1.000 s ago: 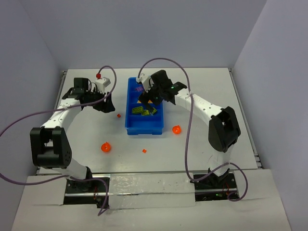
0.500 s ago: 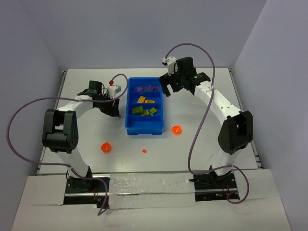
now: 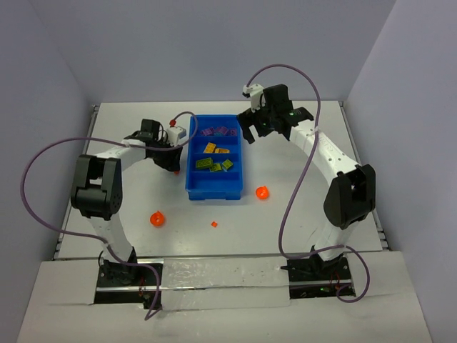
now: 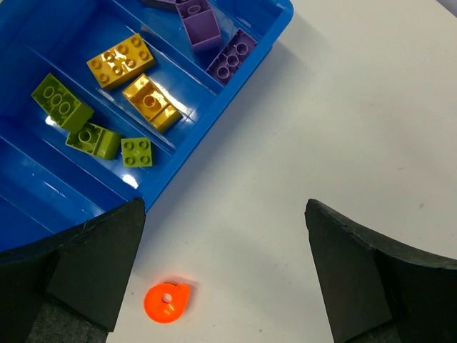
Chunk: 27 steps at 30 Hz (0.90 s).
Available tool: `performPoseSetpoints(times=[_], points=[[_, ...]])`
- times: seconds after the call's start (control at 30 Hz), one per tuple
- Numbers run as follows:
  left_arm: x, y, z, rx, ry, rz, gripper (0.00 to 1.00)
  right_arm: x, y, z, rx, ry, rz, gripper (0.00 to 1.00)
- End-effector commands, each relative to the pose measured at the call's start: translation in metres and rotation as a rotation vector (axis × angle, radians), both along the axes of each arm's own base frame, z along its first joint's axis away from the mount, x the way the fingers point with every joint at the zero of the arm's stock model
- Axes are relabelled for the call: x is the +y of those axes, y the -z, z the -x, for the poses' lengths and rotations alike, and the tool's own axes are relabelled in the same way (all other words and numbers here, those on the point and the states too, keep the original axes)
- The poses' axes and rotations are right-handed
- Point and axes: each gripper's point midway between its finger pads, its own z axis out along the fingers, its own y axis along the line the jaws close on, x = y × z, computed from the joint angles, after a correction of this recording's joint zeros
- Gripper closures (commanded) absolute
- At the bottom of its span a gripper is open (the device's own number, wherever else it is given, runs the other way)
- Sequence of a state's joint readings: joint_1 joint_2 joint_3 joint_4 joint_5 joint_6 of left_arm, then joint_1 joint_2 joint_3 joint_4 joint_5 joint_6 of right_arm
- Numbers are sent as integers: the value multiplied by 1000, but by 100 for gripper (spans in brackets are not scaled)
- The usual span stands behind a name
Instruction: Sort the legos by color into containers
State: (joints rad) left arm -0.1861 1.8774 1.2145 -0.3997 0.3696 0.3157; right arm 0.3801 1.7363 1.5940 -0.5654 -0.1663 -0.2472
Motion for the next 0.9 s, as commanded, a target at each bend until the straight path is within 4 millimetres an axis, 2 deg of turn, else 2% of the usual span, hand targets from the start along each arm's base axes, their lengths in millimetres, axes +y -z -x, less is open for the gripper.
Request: performPoseSetpoints(times=[0.0, 0.77, 0.87], points=[[-6, -8, -19, -74, 39, -13, 47, -6, -5, 0, -8, 5, 7, 0], [-2, 14, 6, -47, 135, -54, 58, -11, 7, -2, 18, 10, 38, 0], [-2, 16, 9, -48, 138, -60, 63, -11, 8, -2, 20, 11, 40, 0]])
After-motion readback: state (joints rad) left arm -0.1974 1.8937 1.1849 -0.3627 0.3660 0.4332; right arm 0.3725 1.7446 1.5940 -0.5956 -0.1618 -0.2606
